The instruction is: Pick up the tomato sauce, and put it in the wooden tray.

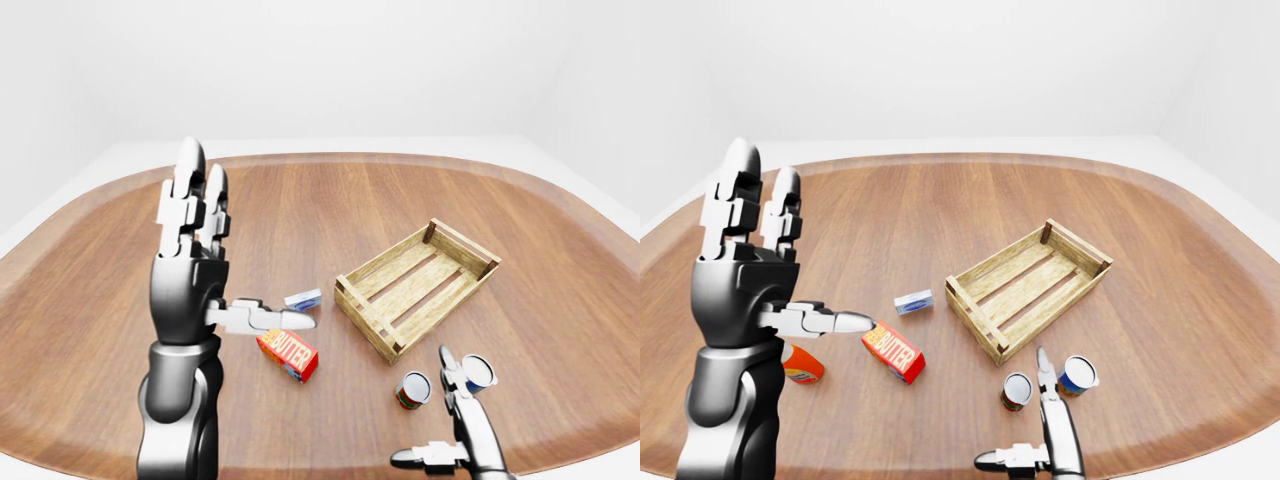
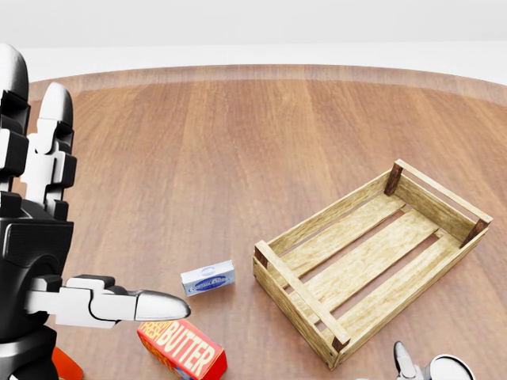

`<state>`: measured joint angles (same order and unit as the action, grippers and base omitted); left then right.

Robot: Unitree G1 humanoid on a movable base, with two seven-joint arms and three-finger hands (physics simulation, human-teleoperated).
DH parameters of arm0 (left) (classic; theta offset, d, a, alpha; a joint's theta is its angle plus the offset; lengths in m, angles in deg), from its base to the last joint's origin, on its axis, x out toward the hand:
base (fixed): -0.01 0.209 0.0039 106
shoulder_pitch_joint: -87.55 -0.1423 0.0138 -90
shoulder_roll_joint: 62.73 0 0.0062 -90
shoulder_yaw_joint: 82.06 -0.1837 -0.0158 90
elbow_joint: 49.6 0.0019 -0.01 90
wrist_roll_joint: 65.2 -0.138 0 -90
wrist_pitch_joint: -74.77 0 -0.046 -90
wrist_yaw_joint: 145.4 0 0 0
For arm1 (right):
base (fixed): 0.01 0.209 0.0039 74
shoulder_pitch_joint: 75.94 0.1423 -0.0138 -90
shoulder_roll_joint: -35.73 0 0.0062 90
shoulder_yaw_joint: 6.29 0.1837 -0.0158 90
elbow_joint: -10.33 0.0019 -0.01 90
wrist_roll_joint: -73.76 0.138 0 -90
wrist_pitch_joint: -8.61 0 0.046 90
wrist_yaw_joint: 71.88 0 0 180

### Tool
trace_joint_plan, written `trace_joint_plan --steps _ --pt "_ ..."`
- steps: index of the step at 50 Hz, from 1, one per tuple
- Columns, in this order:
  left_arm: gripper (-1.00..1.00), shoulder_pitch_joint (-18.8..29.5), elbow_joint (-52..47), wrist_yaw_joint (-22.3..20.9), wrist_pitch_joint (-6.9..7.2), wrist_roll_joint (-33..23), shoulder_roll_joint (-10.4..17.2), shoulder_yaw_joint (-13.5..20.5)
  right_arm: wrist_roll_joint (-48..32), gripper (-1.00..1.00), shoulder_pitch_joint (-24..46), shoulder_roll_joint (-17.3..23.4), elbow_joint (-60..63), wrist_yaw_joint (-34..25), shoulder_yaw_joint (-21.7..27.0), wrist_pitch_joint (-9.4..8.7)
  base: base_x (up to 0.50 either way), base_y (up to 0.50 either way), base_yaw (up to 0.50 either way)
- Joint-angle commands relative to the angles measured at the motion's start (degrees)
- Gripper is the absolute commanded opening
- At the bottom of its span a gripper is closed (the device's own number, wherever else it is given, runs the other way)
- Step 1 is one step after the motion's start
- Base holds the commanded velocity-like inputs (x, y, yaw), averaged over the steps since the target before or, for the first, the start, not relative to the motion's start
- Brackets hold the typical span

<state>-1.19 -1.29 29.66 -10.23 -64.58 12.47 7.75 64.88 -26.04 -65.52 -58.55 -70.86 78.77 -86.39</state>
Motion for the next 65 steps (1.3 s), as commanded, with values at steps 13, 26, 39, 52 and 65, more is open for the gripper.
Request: trace_joint_plan --steps 13,26,39,52,65 --pt "1.0 0.3 -0.4 0.0 0.0 0.1 0.0 0.3 -2.1 1.0 8.0 -3.9 -6.8 -2.8 5.5 0.0 0.0 0.0 0.0" --pt "1.0 0.2 -0.6 0.0 0.0 0.2 0.0 0.2 -3.7 1.0 10.1 -5.6 -6.9 -4.8 9.1 0.0 0.0 0.0 0.0" --pt "1.0 -0.2 -0.5 -0.1 0.0 -0.1 -0.1 -0.3 -5.4 1.0 11.4 -7.0 -10.3 -4.8 12.1 0.0 0.0 0.0 0.0" --pt "1.0 -0.3 0.5 -0.2 0.0 -0.3 0.0 -0.3 -4.7 1.0 15.5 -6.6 -17.7 -2.9 12.9 0.0 0.0 0.0 0.0" --pt "1.0 -0.1 -0.3 -0.1 0.0 -0.3 0.0 -0.4 -3.9 1.0 17.5 -5.5 -22.5 -1.5 12.5 0.0 0.0 0.0 0.0"
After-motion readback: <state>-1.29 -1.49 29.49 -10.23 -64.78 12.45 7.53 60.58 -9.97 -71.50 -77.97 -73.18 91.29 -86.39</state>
